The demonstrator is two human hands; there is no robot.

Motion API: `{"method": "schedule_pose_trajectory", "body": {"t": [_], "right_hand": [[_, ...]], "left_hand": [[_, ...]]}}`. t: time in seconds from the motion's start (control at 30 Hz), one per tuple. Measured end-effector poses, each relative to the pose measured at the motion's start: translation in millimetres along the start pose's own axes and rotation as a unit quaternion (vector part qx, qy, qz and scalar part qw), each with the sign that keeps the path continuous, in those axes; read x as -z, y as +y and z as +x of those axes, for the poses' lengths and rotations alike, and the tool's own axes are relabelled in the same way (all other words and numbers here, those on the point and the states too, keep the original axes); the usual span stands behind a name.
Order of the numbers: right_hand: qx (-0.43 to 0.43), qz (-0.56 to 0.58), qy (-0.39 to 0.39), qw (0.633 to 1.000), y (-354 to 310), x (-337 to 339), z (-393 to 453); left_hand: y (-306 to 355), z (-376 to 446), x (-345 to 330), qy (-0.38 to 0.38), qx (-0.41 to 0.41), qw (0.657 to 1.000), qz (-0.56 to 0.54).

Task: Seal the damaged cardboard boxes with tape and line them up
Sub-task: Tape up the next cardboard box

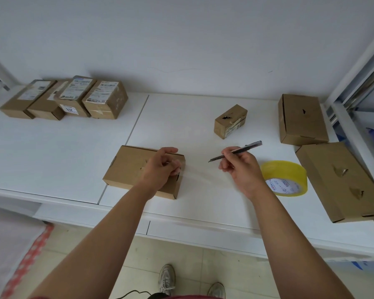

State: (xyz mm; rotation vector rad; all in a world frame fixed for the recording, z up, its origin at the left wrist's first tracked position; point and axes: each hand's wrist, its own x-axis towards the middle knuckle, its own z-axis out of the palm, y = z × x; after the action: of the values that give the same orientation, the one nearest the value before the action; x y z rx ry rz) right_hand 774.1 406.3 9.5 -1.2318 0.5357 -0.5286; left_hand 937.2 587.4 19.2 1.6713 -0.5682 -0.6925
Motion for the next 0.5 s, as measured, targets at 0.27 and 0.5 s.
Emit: {"method": "schedule_pose_trajectory", "body": {"t": [0.27,0.5], "right_hand": [[-0.044,-0.131,-0.032,0.990,-8,-7,6],[-0.064,-0.248,-0.067,0.964,-8,-12,16]], "left_hand": [[-1,1,1,-0.003,-0.008,1.000,-0.001],[-2,1,1,-0.004,-0.005,1.000,0.015]]}}
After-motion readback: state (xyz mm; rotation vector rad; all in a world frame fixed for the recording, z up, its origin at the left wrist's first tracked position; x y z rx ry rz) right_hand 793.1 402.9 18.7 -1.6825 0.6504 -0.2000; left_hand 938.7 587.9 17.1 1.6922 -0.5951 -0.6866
